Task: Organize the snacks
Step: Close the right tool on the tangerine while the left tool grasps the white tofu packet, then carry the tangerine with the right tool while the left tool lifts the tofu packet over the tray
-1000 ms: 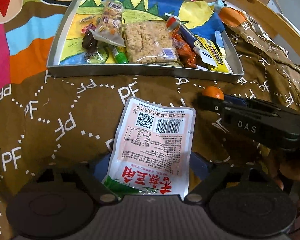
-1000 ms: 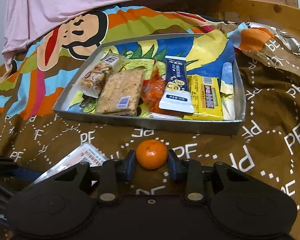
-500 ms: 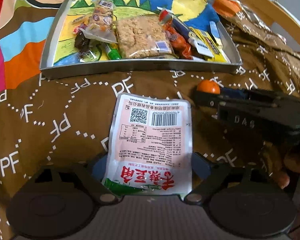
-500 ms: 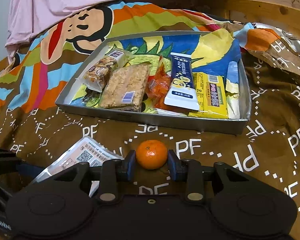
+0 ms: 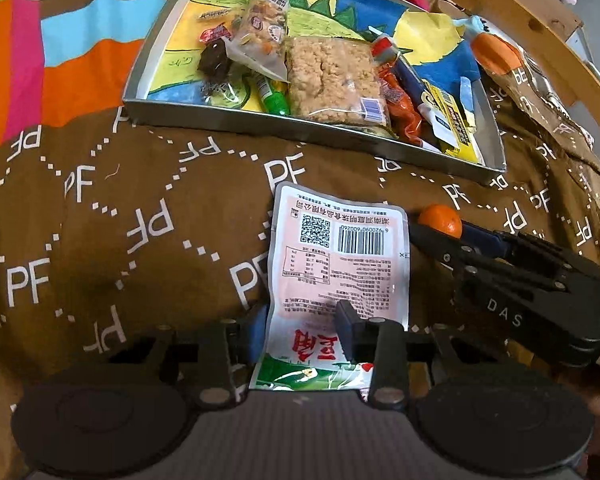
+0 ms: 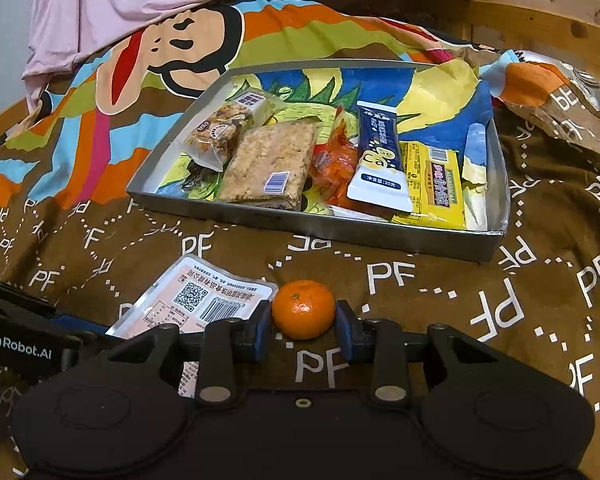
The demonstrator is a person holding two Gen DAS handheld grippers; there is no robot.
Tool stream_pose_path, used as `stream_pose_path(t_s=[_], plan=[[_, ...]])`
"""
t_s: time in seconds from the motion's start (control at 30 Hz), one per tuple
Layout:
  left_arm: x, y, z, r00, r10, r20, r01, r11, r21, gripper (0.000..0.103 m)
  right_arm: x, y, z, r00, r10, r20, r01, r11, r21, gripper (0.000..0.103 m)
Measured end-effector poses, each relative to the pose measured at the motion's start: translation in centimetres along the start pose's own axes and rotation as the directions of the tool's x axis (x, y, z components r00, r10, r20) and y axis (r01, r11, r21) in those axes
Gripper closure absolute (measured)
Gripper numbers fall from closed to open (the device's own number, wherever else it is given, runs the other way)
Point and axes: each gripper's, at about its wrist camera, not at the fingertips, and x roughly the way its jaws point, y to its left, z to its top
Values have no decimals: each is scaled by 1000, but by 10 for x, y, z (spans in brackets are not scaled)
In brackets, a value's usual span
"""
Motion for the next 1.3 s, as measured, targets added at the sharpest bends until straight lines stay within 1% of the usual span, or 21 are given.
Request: stream_pose_path(t_s=[0.07,0.13,0.17,0.23,0.27,0.3,0.33,0.4,0.43,0.5,0.57,0.7,0.77,0.83,0.87,0.93,1.03,1.1,1.23,1.3], plan=[[2,2,0,1000,-1,-8,1,1000,-14,53,1,0,0,1000,3,-3,-3,1000,-1,67],[5,4,0,1000,4,-12,-4,1000,-19,40,2,-1,0,1000,5,-7,-5,1000,0,67],[6,5,1,1000,-1,-16,1,1000,-19,37,2,-1,0,1000,6,-8,-6,1000,2,67],[11,7,2,999,-33,-34,32,999,-13,26,3,-1,0,1000,9,-13,-9,1000,8,67],[12,7,1,998,-42,-37,42,999,-2,25,4,-1,0,1000,11,-16,-11,1000,9,67],[12,5,0,999,-41,-36,42,999,17,26,5,-1,-1,1000,13,-19,-13,1000,9,67],[11,3,-1,998,-52,-35,53,998,30,29,5,-1,-1,1000,13,-20,-12,1000,8,67],[5,-1,-2,994,-105,-27,106,994,34,36,5,-2,0,1000,14,-20,-14,1000,10,67],[1,-1,-2,991,-132,-17,132,991,34,36,5,-2,0,1000,15,-20,-15,1000,15,67],[-6,-2,-1,980,-200,9,200,979,25,37,5,-6,1,1000,12,-20,-12,999,31,67],[-13,-2,-1,966,-255,43,254,967,21,37,4,-10,3,1000,2,-22,-1,999,49,67],[-19,-4,2,942,-325,86,324,946,31,37,-1,-23,7,1000,-9,-30,12,994,109,67],[-17,-8,2,936,-338,92,336,941,35,37,-3,-27,8,999,-17,-35,22,992,125,67],[-12,-10,2,932,-352,88,350,936,35,43,-5,-32,9,999,-24,-46,30,990,139,67],[-10,-12,1,929,-359,83,358,933,31,44,-4,-34,9,998,-19,-54,27,988,152,67],[-6,-16,-1,931,-356,87,354,935,37,45,-3,-39,8,998,-8,-65,20,983,181,67],[-4,-19,-2,932,-348,98,344,937,57,45,-2,-40,7,997,-5,-72,18,982,189,67],[-5,-18,-2,923,-368,112,365,930,51,45,-1,-40,8,997,-4,-76,18,981,192,67],[-11,-19,-1,897,-419,140,415,908,57,45,-4,-48,13,997,8,-78,10,973,230,67],[-9,-23,0,899,-414,141,407,910,73,45,-6,-54,15,997,16,-80,5,967,254,67]])
